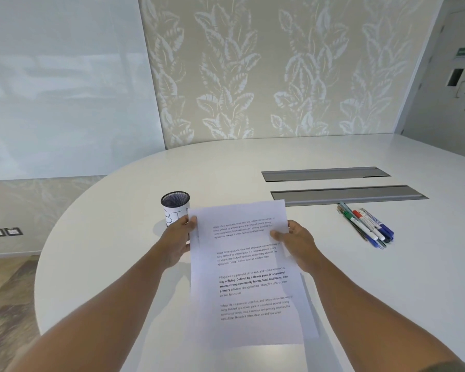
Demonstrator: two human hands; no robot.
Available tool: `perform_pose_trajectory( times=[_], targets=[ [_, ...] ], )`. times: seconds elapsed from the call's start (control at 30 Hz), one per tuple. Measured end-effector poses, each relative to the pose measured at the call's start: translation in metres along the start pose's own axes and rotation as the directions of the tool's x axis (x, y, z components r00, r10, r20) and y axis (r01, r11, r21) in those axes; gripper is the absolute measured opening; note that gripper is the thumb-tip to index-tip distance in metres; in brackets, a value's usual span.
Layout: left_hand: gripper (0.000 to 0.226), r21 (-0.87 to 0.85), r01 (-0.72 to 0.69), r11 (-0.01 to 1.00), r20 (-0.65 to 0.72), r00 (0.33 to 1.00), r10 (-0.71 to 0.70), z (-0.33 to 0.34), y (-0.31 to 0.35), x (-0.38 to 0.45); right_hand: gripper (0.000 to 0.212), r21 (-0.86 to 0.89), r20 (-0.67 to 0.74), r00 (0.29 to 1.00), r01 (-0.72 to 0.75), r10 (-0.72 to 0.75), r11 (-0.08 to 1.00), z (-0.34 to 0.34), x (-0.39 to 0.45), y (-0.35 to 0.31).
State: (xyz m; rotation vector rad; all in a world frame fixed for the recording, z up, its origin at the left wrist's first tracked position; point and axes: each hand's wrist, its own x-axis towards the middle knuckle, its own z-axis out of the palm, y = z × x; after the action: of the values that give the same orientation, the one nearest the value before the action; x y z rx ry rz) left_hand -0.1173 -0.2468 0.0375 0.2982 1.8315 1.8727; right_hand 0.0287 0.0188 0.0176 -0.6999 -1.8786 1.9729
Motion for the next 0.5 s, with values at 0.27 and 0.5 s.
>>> perform_pose_trajectory(
  times=[0.27, 0.5],
  targets=[
    [0.04, -0.051, -0.051, 0.997, 0.038, 0.998, 0.053, 0.019, 0.02, -0.003, 0.033, 0.017, -0.087, 0.996, 0.029, -0.027, 0.999, 0.017, 0.0, -0.015],
    [0.027, 0.069, -0.182, 0.981, -0.102, 0.977, 0.188, 0.043, 0.039, -0.003, 0.025, -0.06, -0.086, 0.984, 0.149, -0.154, 0.987, 0.03, -0.002, -0.043]
  ],
)
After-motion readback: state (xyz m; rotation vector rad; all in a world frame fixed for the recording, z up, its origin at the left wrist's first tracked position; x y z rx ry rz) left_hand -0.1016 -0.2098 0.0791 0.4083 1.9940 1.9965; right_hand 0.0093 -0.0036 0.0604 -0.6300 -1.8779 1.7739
